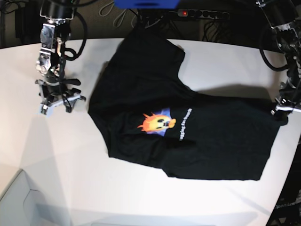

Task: Layout the t-shirt on the table in an organized manner, then fold the t-shirt properly
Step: 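Pull the shirt flat with both grippers, spreading it across the table, then grasp the shirt body with both grippers near the logo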

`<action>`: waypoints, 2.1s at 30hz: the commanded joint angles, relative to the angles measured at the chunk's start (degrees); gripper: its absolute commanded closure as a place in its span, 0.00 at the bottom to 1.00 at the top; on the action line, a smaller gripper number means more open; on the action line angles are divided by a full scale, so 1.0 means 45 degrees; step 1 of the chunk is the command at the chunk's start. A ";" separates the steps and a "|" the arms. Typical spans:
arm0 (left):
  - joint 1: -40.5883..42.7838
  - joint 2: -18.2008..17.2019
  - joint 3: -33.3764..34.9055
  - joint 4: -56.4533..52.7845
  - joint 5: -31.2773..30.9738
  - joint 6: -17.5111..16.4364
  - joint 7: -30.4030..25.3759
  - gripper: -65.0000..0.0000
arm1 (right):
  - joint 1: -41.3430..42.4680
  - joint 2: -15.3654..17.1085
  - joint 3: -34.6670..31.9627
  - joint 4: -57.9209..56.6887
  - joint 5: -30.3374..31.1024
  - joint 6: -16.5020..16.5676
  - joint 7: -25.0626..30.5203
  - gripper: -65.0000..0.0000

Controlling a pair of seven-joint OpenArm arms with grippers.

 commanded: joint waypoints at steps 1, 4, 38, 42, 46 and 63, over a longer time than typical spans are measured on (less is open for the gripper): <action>0.0072 -0.0233 -0.0203 0.0248 -0.0031 -0.0019 -0.0241 0.99 | -0.0170 0.0032 -0.0278 0.0681 0.0068 0.0021 0.0276 0.44; 0.0092 -0.0233 -0.0242 0.0228 -0.0031 -0.0019 -0.0241 0.98 | -0.0834 0.0052 -0.1372 0.2049 0.0068 0.0041 0.0276 0.43; 0.0385 0.0041 -0.1180 -0.0944 -0.0109 -0.0019 -0.0261 0.44 | 0.0416 0.0579 0.0836 -0.0803 0.0029 -0.0057 0.0316 0.43; 0.0385 0.0099 -0.1161 -0.0221 -0.0168 -0.0019 -0.0241 0.44 | -0.0092 0.0501 0.0797 0.1170 0.0068 0.0002 0.0316 0.43; 0.0443 0.0705 -0.0770 0.1088 -0.0168 -0.0019 -0.0241 0.44 | -0.0404 -0.0046 0.0758 0.2401 0.0049 0.0021 0.0296 0.43; -0.0787 0.2131 0.6302 0.0599 0.2137 0.0078 -0.0378 0.44 | 0.1080 0.1341 -0.4009 0.1521 0.0010 0.0021 0.0179 0.43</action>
